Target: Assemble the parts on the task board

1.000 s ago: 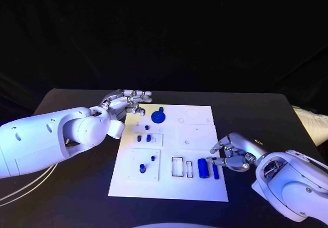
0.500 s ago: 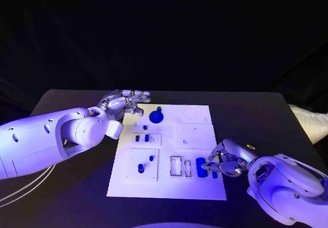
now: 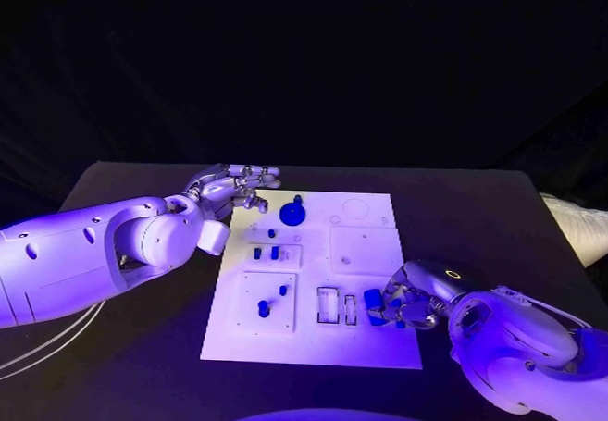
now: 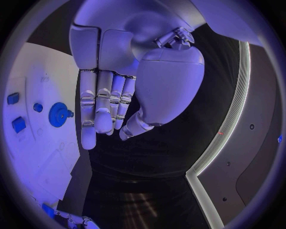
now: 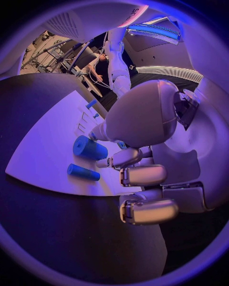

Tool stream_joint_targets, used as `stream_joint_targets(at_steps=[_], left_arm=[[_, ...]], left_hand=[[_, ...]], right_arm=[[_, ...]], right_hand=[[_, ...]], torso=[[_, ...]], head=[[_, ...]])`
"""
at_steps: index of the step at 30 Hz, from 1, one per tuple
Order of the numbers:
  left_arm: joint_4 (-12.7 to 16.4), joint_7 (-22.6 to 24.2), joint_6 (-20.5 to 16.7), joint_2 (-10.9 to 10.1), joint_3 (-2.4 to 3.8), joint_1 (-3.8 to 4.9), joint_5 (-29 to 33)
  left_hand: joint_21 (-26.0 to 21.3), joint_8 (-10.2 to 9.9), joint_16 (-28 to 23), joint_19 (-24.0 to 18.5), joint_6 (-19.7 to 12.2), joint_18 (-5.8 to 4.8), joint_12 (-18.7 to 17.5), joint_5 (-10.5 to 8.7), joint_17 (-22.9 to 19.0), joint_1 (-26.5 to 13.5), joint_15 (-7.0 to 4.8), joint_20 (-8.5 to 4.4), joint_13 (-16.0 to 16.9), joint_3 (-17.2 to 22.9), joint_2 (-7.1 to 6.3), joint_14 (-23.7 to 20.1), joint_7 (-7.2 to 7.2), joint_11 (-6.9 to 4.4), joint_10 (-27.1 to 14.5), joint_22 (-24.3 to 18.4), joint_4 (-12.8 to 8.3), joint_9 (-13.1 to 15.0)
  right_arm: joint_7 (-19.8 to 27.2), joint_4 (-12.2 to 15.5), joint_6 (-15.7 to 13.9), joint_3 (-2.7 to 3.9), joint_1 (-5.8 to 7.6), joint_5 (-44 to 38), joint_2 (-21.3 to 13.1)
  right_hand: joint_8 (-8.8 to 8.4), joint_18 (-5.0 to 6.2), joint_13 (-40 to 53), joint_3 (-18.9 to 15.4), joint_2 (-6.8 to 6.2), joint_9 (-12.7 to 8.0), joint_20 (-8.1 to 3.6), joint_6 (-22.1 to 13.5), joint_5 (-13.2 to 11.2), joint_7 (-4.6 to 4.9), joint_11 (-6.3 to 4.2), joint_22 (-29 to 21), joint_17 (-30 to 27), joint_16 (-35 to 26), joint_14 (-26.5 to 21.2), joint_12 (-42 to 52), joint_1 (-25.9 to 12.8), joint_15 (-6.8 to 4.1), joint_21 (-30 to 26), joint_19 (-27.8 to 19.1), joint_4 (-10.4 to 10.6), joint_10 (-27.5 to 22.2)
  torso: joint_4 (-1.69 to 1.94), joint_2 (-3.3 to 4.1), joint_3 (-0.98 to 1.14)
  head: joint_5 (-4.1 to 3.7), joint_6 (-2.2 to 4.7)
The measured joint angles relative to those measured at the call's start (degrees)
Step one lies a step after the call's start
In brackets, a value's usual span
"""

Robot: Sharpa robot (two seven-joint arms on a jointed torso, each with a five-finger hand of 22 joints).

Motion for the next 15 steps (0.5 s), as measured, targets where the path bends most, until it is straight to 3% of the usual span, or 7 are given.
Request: stream_joint_targets(at_steps=[7, 15], left_arm=[[0.0, -0.1, 0.2, 0.0, 0.00, -0.02, 0.0], [0.1, -0.4, 0.6, 0.0, -0.01, -0.04, 0.0]], left_hand=[[0.0, 0.0, 0.0, 0.0, 0.0, -0.01, 0.0, 0.00, 0.0, 0.0, 0.00, 0.00, 0.0, 0.0, 0.00, 0.0, 0.00, 0.00, 0.0, 0.0, 0.0, 0.0], [0.0, 0.0, 0.0, 0.0, 0.0, 0.00, 0.2, 0.00, -0.1, 0.0, -0.20, 0.00, 0.0, 0.0, 0.00, -0.2, 0.00, 0.00, 0.0, 0.0, 0.0, 0.0]], right_arm=[[-0.5, -1.5, 0.5, 0.27, -0.61, -0.8, 2.0], [-0.8, -2.1, 0.0, 0.49, -0.90, -0.7, 2.9]], right_hand=[[0.26, 0.00, 0.4, -0.2, 0.80, 0.4, 0.00, 0.1, 0.0, -0.07, 0.00, 0.0, 0.0, 0.0, 0.0, 0.0, 0.8, 0.00, 0.0, 0.0, 0.2, 0.0], [1.07, 0.00, 1.1, -0.3, 1.75, 1.0, 0.00, 0.3, 1.8, -0.31, -0.20, 0.0, 0.0, 0.0, 0.0, 0.0, 1.8, 0.00, 0.0, 0.0, 0.0, 0.2]], torso=[[0.17, 0.03, -0.02], [0.18, 0.01, -0.08]], head=[[-0.01, 0.15], [-0.08, 0.31]])
